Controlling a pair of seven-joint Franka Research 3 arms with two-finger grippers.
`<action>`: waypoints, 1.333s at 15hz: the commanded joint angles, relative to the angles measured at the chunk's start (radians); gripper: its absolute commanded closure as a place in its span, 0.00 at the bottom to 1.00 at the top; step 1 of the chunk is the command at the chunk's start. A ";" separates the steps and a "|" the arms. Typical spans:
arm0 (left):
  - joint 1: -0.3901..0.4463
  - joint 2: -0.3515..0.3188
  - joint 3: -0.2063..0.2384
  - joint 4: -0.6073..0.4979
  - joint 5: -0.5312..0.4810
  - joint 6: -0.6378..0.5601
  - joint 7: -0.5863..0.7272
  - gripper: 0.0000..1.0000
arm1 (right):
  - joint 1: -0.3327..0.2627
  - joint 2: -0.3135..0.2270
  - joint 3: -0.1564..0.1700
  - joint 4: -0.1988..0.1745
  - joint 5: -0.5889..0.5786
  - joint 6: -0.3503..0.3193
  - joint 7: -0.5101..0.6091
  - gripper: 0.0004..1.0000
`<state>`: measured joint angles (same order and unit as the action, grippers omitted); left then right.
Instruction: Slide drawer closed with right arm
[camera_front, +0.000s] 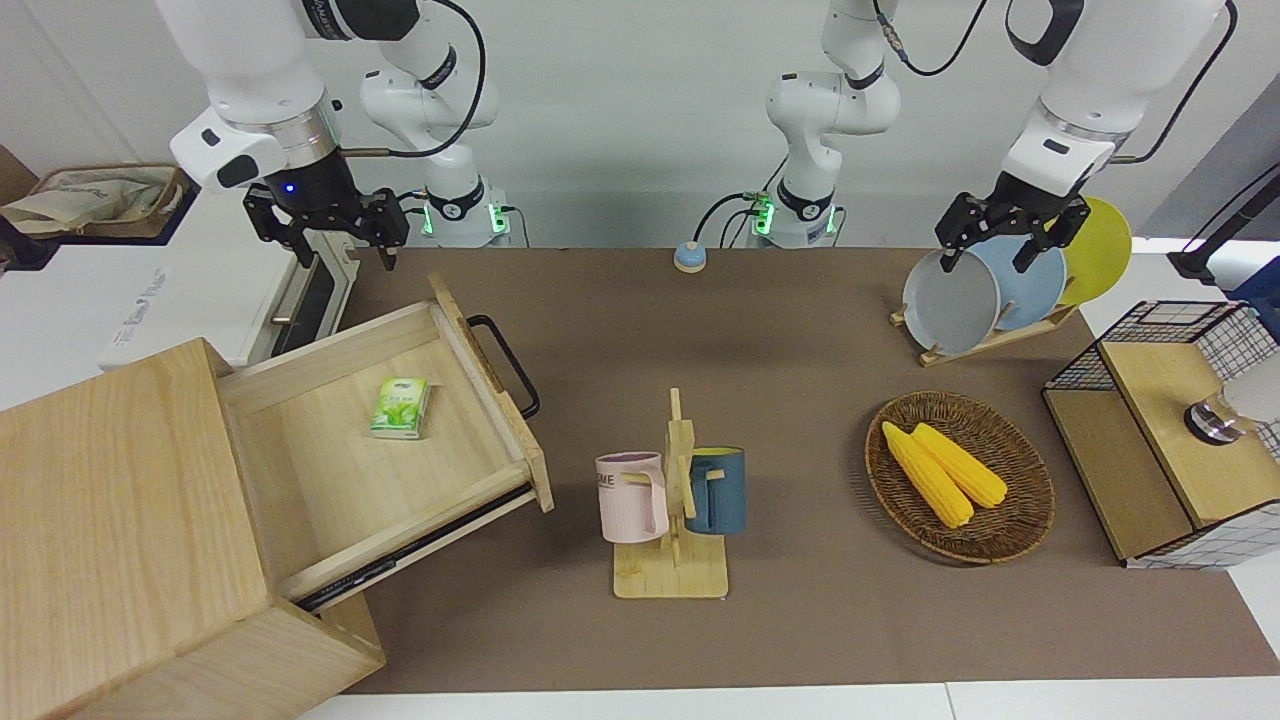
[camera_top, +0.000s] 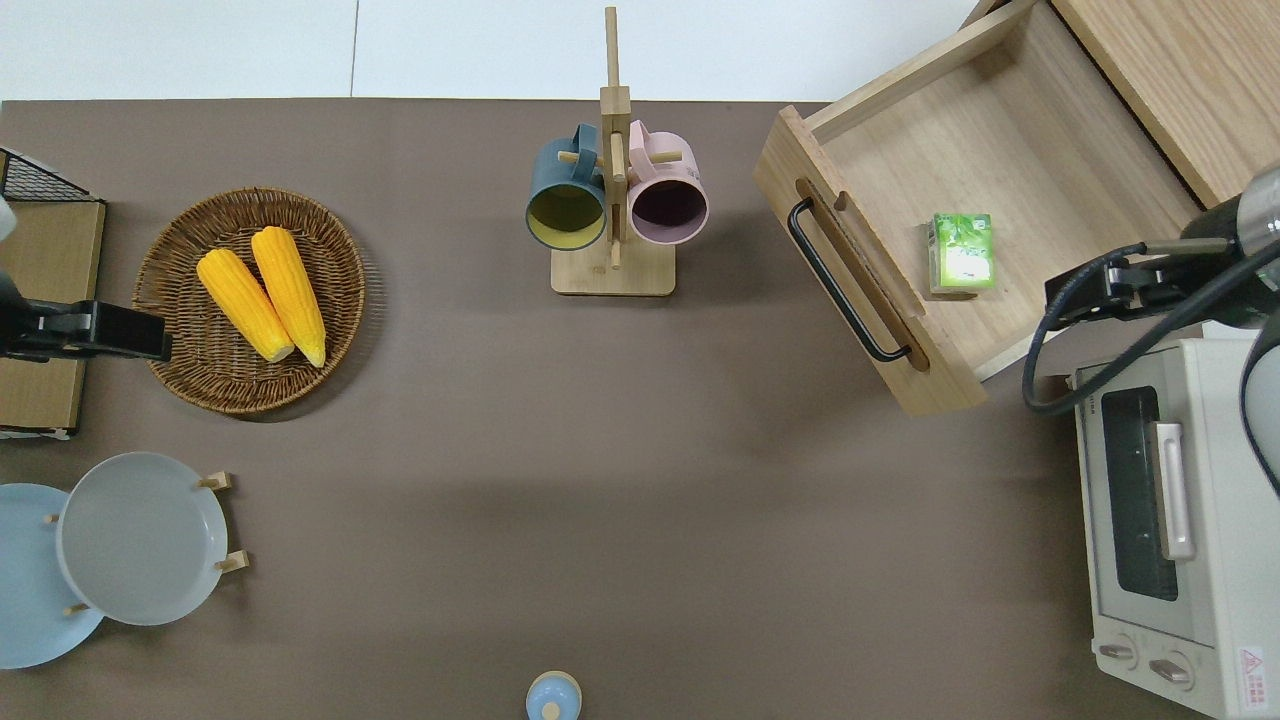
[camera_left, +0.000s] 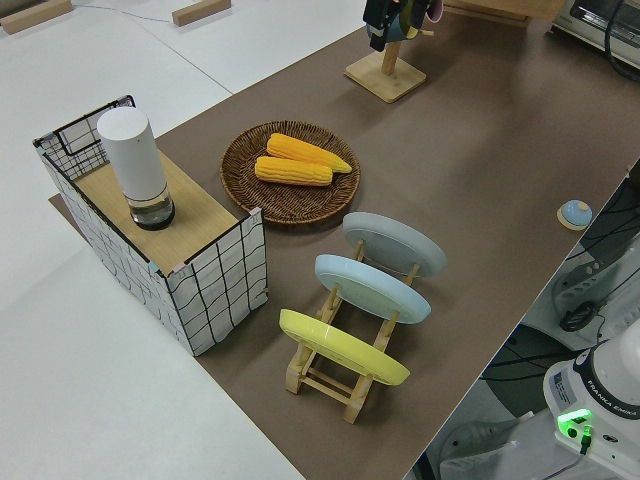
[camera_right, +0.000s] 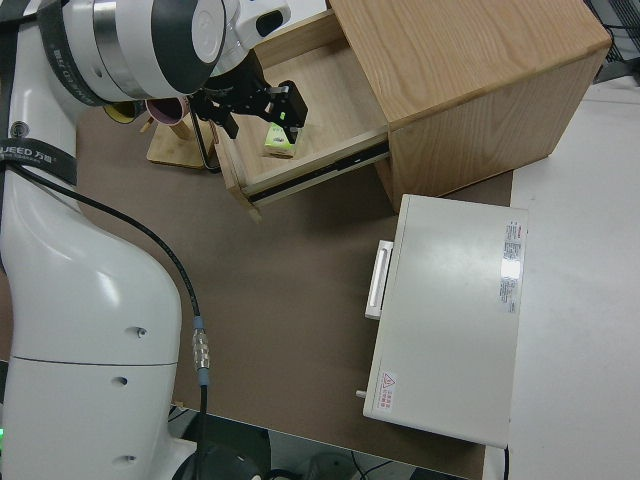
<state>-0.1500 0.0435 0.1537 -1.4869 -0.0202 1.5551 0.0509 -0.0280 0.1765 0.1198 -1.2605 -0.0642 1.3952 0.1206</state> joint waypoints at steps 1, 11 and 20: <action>-0.017 0.013 0.017 0.020 0.012 0.000 0.007 0.00 | -0.003 -0.011 0.001 -0.014 0.000 0.018 -0.024 0.01; -0.017 0.013 0.017 0.020 0.012 0.000 0.007 0.00 | -0.001 -0.006 0.001 -0.016 0.000 0.089 -0.021 0.02; -0.017 0.013 0.017 0.020 0.012 0.000 0.007 0.00 | -0.003 0.012 0.001 -0.017 -0.002 0.169 -0.009 0.01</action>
<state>-0.1500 0.0435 0.1537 -1.4869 -0.0202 1.5551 0.0509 -0.0277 0.1940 0.1205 -1.2638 -0.0642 1.5433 0.1170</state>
